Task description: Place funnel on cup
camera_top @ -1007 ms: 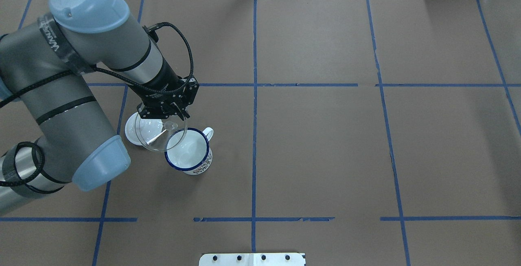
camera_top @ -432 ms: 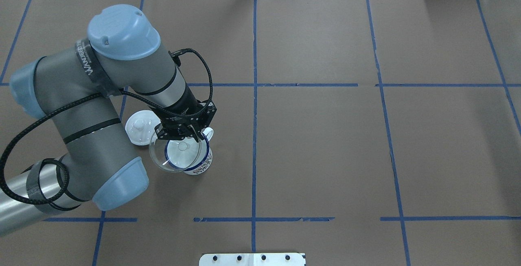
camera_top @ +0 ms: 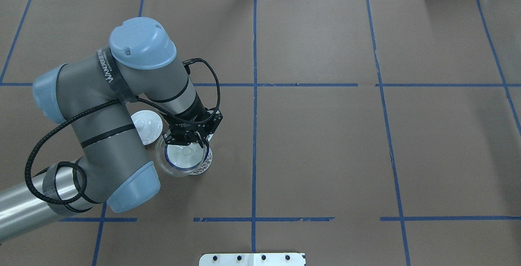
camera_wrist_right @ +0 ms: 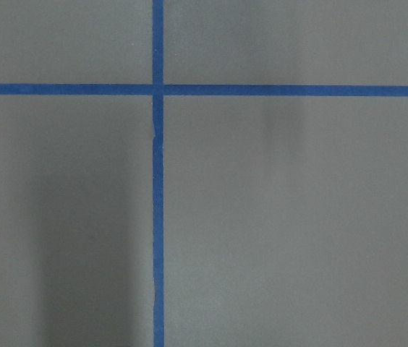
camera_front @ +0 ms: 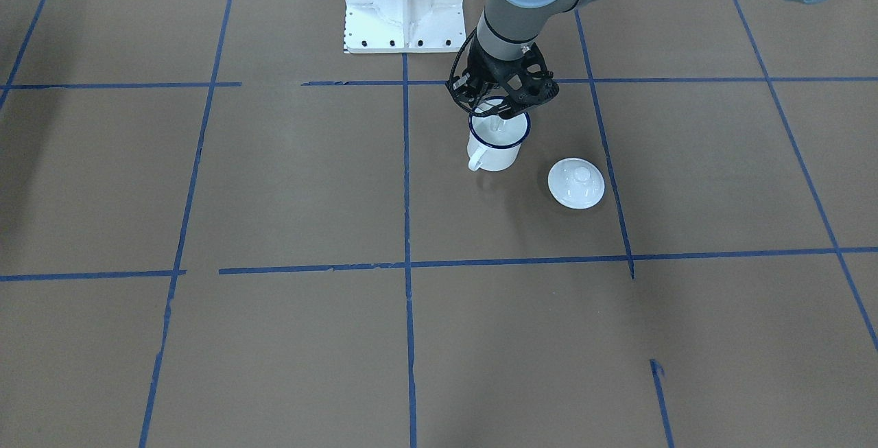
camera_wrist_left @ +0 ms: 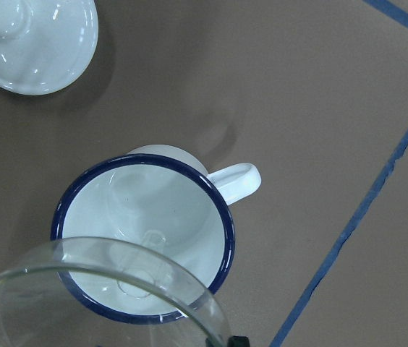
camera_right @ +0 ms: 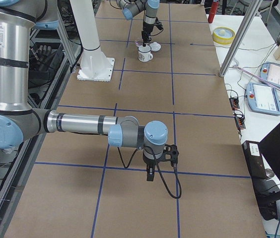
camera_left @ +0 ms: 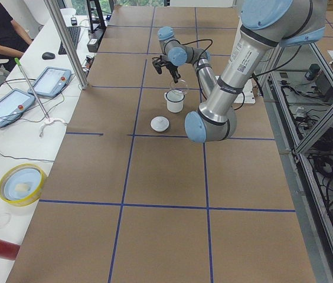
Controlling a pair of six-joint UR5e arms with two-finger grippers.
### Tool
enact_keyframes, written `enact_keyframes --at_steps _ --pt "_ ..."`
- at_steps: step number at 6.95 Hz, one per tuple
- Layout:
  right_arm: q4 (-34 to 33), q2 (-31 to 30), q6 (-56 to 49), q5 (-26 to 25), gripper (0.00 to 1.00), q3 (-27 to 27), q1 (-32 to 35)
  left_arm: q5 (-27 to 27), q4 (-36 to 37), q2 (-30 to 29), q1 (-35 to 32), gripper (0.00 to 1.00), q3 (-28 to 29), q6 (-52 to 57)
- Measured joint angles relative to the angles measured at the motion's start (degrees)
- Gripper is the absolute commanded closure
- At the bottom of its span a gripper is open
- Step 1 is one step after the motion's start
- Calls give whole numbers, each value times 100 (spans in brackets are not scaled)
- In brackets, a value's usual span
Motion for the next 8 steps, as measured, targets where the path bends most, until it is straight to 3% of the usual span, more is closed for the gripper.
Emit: enact_keyframes --at_steps 5,8 --pt "0 0 0 0 0 -2 0 403 -14 -6 -100 0 -181 275" --pt "0 0 0 0 0 -4 0 694 -204 179 -1088 0 -488 2207"
